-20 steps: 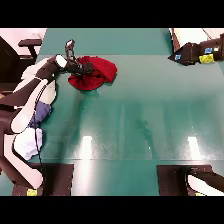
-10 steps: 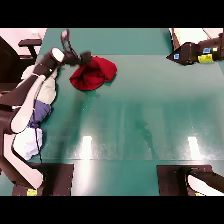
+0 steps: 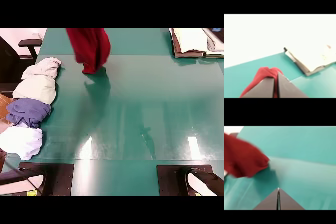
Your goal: Fold the shirts.
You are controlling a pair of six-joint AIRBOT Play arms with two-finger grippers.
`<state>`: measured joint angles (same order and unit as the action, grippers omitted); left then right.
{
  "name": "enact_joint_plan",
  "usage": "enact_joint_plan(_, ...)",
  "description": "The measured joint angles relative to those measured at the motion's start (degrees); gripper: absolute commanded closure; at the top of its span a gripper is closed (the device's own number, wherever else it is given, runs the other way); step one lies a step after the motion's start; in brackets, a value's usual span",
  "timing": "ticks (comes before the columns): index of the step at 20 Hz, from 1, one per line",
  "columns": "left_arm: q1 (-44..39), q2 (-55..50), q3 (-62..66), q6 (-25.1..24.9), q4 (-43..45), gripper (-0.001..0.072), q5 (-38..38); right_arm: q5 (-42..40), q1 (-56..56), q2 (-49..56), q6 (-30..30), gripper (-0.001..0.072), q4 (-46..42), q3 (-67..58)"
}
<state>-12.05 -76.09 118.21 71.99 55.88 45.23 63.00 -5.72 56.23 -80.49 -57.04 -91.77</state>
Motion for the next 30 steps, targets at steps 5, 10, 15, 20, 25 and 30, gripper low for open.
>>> enact_joint_plan(5, -7.37, 6.71, -2.32, -2.54, -1.86, 0.0683, 12.59, -0.74, 2.36, -3.76, 0.0, 0.0695, 0.02, 0.0)
enact_joint_plan(10, -15.28, 8.02, -17.16, -2.89, -2.43, 0.0094, 19.65, 1.55, 2.82, -4.42, 0.0, 0.0695, 0.04, 0.0)
enact_joint_plan(15, -15.37, 8.35, -27.12, -0.92, -2.43, 0.0044, 18.97, 2.93, 2.89, -4.46, 0.0, 0.0695, 0.04, 0.0)
enact_joint_plan(20, -2.99, 7.23, -29.7, 3.17, 2.56, 0.0044, 16.52, 3.69, 2.89, -4.46, 0.0, 0.0695, 0.07, 0.0)
enact_joint_plan(25, 6.25, -0.92, -33.83, 7.43, 5.31, 0.0044, 13.84, 4.44, 2.89, -4.48, 0.0, 0.0694, 0.09, 0.57)
enact_joint_plan(30, 8.59, -12.79, -35.01, 10.21, 5.01, 0.0044, 6.49, 5.2, 2.91, -4.48, -0.02, 0.0695, 0.37, 4.35)
